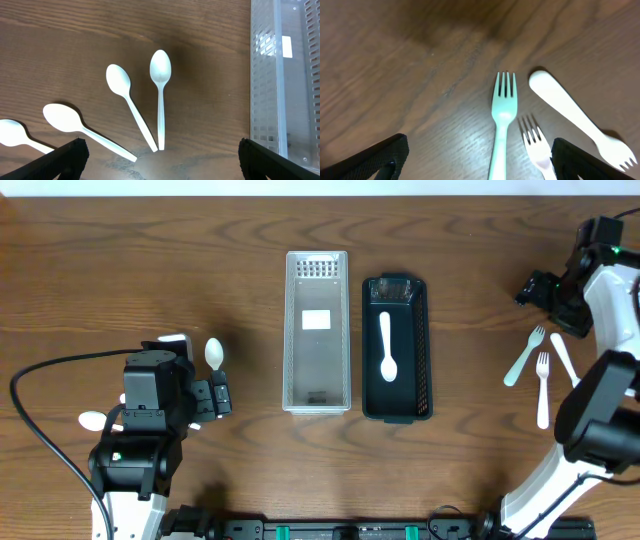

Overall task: Pack container
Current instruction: 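Return the right gripper to the forks and grasp a white fork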

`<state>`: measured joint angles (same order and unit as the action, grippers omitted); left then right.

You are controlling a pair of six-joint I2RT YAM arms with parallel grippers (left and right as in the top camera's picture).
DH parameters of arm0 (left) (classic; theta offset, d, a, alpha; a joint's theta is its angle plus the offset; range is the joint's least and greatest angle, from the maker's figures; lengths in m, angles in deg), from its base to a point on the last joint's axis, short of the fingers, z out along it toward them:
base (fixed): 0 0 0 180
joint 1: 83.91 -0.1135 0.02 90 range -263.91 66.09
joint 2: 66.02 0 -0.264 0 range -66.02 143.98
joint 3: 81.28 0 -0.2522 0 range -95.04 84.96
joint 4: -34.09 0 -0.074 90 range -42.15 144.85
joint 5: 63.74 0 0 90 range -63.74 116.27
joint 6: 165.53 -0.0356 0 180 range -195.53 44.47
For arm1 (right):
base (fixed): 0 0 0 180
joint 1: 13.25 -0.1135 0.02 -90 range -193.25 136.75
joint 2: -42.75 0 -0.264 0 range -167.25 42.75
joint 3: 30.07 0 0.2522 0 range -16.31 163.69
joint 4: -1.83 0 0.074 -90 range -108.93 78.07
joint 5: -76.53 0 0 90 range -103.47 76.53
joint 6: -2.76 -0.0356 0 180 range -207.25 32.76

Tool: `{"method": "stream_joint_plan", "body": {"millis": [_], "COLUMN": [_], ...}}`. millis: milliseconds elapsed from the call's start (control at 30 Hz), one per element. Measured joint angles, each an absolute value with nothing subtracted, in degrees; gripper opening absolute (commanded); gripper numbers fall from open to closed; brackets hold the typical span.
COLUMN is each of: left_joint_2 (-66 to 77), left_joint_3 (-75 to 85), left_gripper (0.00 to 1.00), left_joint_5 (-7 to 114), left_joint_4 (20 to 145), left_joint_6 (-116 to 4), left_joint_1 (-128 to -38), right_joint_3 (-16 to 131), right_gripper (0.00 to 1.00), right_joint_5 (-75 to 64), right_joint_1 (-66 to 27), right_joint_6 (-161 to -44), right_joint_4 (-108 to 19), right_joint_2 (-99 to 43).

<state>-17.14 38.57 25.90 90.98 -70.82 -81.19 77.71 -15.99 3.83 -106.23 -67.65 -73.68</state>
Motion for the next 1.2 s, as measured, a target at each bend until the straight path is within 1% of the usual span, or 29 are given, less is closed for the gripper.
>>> {"method": "stream_joint_plan", "body": {"millis": [400,1200], "left_joint_2": [-17.14,-17.14], "left_joint_3": [38.57,38.57], "left_gripper": [0.98,0.98], "left_joint_5": [25.9,25.9], "left_joint_4": [90.98,91.0], "left_joint_6": [-70.82,-70.82], "left_joint_1": [-81.19,-81.19], "right_joint_3": [77.71,75.31], "right_gripper": [0.95,0.93], "right_joint_5": [-15.91,-14.99], "right_joint_1": [3.83,6.39], "right_joint_6": [-105.83,-102.25], "right_joint_4": [-66.58,-65.21], "right_joint_2": [-81.96,-82.86]}}
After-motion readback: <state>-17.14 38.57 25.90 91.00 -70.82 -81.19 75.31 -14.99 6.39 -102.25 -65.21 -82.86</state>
